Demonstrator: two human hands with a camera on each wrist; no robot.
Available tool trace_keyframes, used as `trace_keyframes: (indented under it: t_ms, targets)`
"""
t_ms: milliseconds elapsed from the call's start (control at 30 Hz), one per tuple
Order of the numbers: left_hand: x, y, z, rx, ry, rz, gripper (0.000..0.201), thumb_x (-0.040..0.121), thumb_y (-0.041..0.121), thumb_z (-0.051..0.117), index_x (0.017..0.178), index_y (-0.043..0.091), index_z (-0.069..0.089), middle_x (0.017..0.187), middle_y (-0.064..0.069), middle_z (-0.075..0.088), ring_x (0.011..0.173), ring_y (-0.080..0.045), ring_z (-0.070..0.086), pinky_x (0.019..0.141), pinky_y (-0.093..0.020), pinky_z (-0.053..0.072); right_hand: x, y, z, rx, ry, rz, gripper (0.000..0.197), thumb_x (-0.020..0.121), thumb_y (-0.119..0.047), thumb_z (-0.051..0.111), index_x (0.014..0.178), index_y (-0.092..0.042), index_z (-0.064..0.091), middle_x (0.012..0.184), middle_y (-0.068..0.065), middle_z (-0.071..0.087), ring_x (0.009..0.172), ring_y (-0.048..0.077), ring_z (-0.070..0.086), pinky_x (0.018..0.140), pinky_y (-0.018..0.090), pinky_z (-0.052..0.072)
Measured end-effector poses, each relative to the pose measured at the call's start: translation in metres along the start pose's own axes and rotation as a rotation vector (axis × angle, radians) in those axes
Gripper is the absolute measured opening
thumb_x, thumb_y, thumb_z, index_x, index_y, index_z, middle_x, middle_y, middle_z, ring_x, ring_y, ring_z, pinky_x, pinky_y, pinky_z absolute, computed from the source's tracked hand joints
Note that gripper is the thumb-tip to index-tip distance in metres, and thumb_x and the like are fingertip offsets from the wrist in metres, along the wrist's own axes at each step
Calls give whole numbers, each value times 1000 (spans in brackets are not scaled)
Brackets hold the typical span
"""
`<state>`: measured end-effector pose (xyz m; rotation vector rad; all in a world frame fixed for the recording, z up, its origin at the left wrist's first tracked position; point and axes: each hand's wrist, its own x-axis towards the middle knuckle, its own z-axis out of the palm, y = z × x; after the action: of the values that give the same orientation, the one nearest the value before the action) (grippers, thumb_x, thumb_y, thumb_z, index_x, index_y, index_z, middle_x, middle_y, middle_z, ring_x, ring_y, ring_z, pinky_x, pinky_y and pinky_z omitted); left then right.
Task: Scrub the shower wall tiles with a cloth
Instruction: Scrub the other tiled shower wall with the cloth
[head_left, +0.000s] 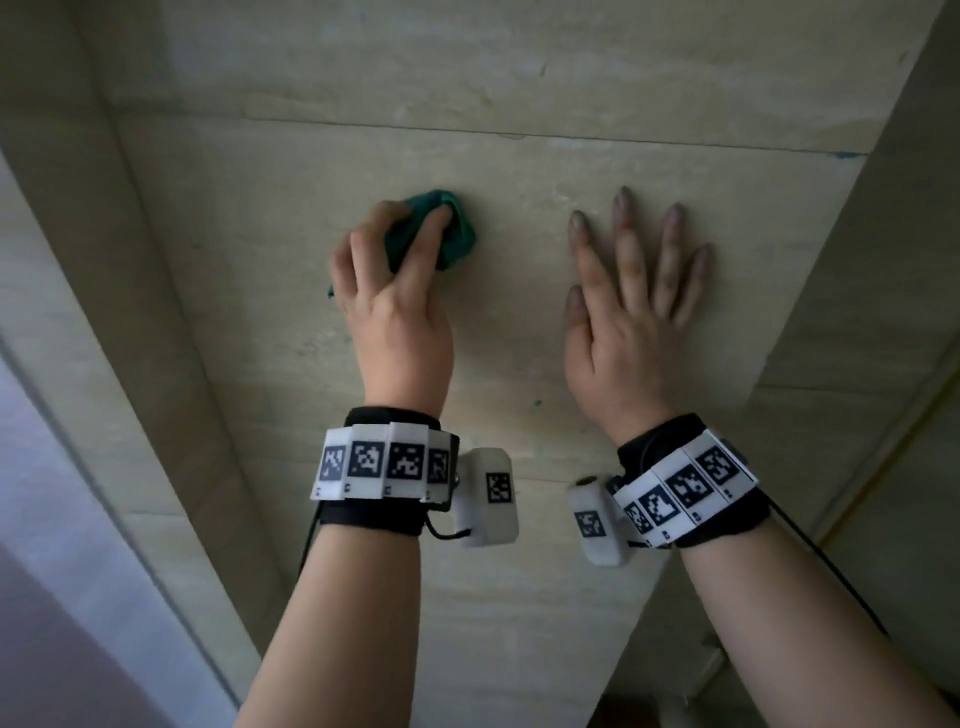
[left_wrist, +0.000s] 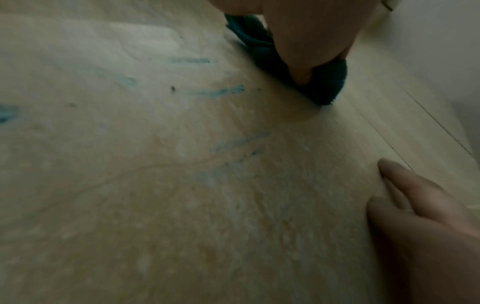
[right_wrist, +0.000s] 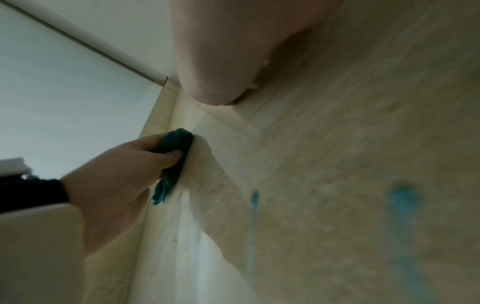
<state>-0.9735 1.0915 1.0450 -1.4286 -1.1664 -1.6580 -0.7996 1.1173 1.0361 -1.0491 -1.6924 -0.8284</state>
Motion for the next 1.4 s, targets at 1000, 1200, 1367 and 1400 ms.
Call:
trace_keyframes:
  t_ms: [1000,1200,1367,1400]
  targets:
    - [-59,-21,-10,20,75,-292,44,79,-8,42,115,0,66,118,-24,53,103,-28,39,94,-32,34,-8,-26,15,-30,62,77,49,100,-26,37,148,-20,33,154,13,29,141,43,18,114,57,7]
    - [-70,-18,-13,54,-183,131,42,81,-7,57,119,12,64,122,-6,45,99,-29,43,82,-43,44,-10,-30,13,-28,66,84,48,101,-26,35,148,-19,32,154,14,29,141,43,19,114,55,6]
    - [-55,-55,-31,145,47,-276,48,72,-16,50,114,-1,67,113,-27,56,96,-28,39,94,-19,27,-11,-29,13,-42,67,84,48,101,-28,34,149,-20,32,154,13,30,140,42,21,115,53,7]
    - [-54,-52,-30,120,91,-380,48,72,-16,48,114,-2,67,111,-29,56,96,-26,37,94,-16,25,-11,-30,13,-44,62,85,49,101,-28,33,149,-20,31,154,13,30,140,43,21,115,53,7]
